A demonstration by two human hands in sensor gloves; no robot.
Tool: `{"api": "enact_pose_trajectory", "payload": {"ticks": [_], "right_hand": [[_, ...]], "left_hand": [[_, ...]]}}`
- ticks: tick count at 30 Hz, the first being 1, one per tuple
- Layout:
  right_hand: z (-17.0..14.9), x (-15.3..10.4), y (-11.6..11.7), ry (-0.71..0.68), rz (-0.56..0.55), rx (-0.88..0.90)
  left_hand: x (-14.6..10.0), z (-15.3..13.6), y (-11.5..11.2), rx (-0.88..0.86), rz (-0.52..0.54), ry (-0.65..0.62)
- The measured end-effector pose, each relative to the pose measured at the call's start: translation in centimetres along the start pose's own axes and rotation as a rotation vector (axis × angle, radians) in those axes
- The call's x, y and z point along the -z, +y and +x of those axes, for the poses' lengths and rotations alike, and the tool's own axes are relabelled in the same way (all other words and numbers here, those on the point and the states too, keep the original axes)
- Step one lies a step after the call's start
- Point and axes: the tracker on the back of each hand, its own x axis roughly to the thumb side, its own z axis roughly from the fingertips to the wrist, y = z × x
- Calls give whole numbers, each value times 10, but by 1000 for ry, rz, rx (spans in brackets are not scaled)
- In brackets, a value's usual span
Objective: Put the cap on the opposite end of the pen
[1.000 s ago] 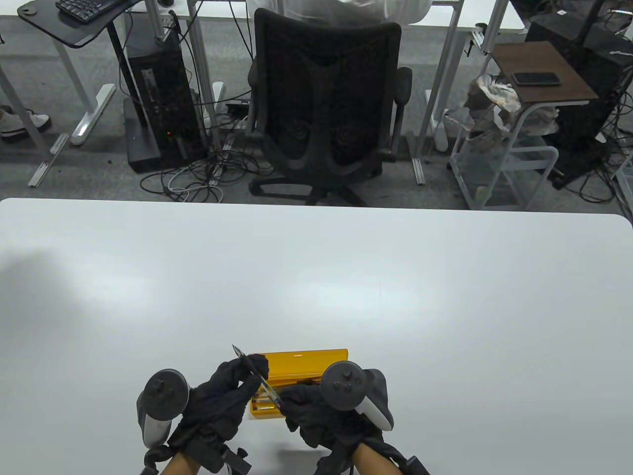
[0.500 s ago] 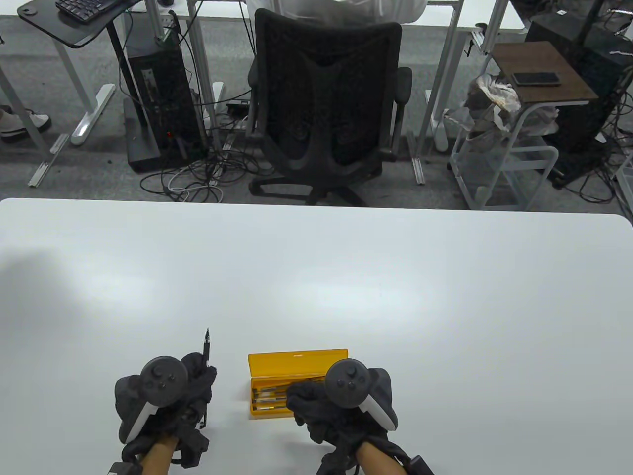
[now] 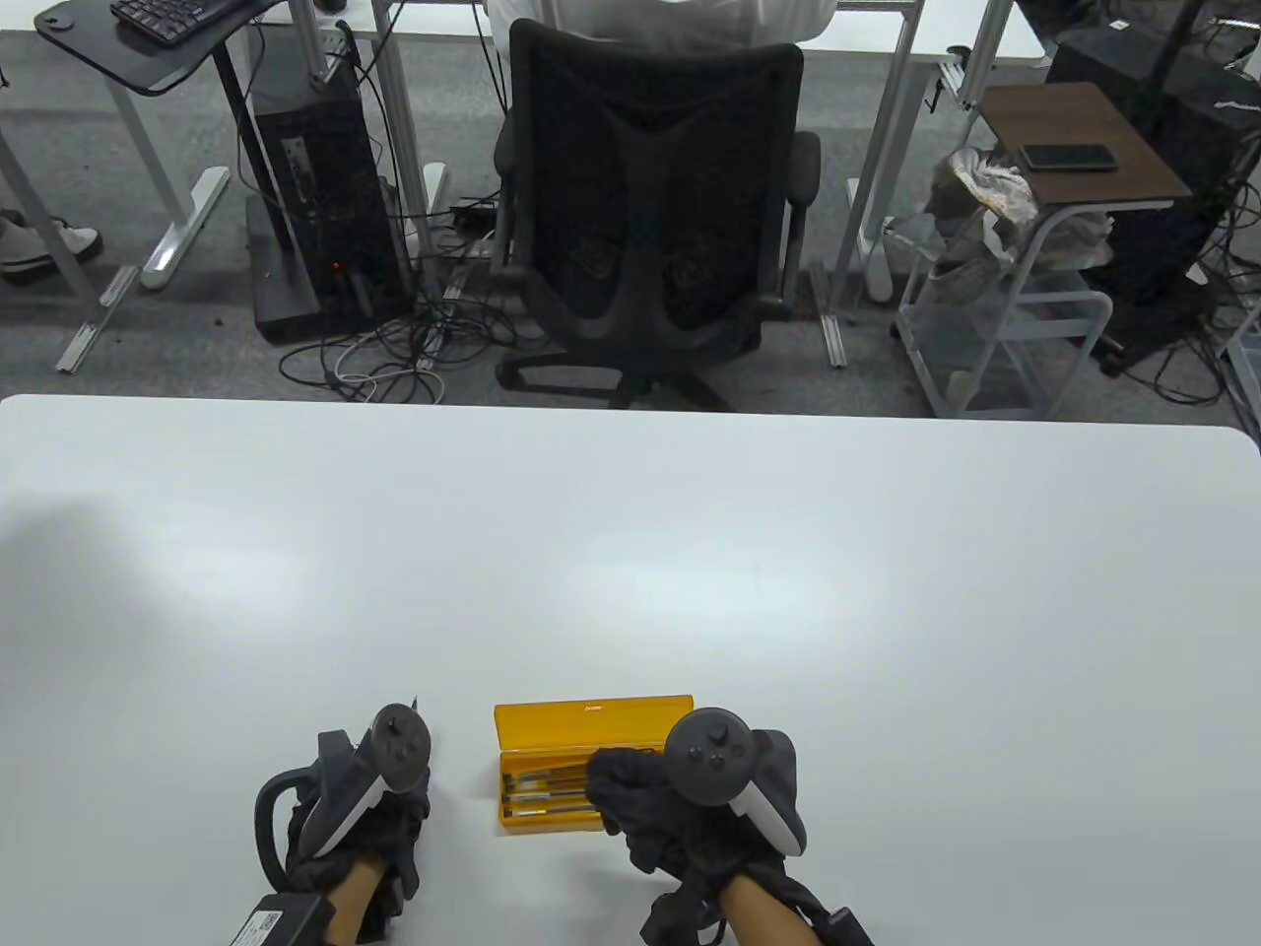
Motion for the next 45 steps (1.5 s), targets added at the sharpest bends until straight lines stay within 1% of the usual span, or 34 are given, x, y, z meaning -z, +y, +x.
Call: {"api": "enact_pose_trajectory", "payload": {"ticks": [2,4,8,10,12,17,19,21,23,25,27,28,30,31,33,35,36,39,41,42,45], "right_hand": [[1,0,0,-5,-4,-18],[2,0,0,-8,-9,-37],[2,1,0,-6,-11,-95],[1,1,-1,4,-7,-107],[-2,3,-3,25,-30,-118],[-6,3,-7,54,-53,-148],[-8,3,-8,70,-59,-143],[-9,2,-10,95,-79,-164],[-7,2,-13,123,-128,-234],[-5,2,-16,131,-161,-333],[-2,4,-15,133,-160,-455],[-1,5,-13,131,-163,-485],[2,8,-9,120,-167,-546],[3,9,-7,115,-170,-568],[5,11,-3,108,-168,-615],[5,15,3,110,-144,-649],[4,16,6,111,-124,-664],[2,19,15,104,-80,-702],[0,21,20,105,-75,-759],[0,22,21,101,-74,-780],[-1,24,27,82,-67,-790]], "left_hand": [[2,1,-4,18,-1,6],[2,2,-5,40,12,-6],[2,6,-5,71,19,9],[2,8,-6,100,28,7],[3,10,-5,142,33,6],[1,12,-4,147,26,15],[1,10,-2,129,16,16],[-1,6,5,103,3,53],[-7,5,20,82,50,61],[-15,8,34,36,103,14],[-25,18,39,-78,182,-125],[-28,24,37,-104,198,-207],[-31,40,29,-85,182,-389],[-33,47,25,-57,163,-438],[-34,63,12,65,114,-506],[-34,72,3,125,99,-530],[-33,77,-2,153,96,-518],[-29,80,-7,220,90,-499],[-25,78,-7,189,76,-489],[-23,77,-7,177,48,-484],[-21,74,-8,141,8,-476]]}}
